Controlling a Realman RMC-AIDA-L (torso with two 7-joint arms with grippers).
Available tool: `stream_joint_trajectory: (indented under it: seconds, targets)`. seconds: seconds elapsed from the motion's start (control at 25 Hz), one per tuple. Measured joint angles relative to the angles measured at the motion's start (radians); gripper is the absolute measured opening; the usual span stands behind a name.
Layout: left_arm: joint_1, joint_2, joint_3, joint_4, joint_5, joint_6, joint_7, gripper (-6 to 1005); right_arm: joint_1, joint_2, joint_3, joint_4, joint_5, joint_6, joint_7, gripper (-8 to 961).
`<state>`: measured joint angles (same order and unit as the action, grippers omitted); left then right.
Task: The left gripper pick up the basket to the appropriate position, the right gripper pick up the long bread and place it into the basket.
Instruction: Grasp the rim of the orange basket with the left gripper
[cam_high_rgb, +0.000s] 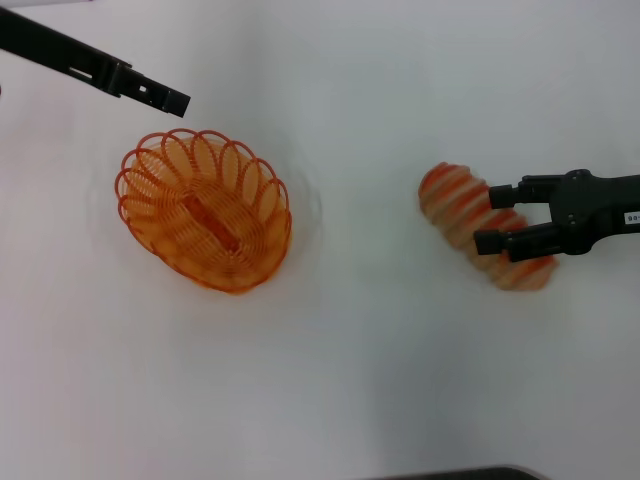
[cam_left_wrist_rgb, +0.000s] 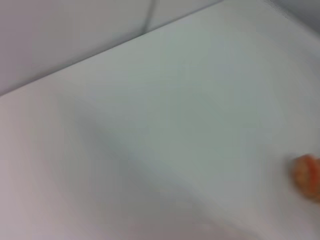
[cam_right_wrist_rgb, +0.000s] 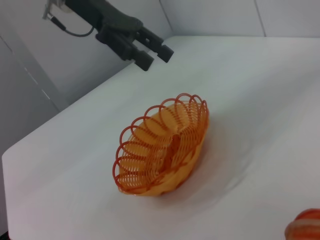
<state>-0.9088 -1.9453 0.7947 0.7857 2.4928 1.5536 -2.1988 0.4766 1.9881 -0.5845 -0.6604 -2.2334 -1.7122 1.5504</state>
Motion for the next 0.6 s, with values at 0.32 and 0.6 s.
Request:
stream_joint_trajectory:
  seconds: [0.32, 0.6]
  targets:
    - [-0.067, -0.040, 0.132, -0.033, 0.224, -0.120, -0.123, 873, 0.012, 0.009, 0.001, 0.005, 0.000, 0.013, 0.002, 945]
    - [-0.076, -0.094, 0.150, -0.059, 0.339, -0.179, -0.166, 873, 0.031, 0.011, 0.000, 0.013, 0.000, 0.023, 0.003, 945]
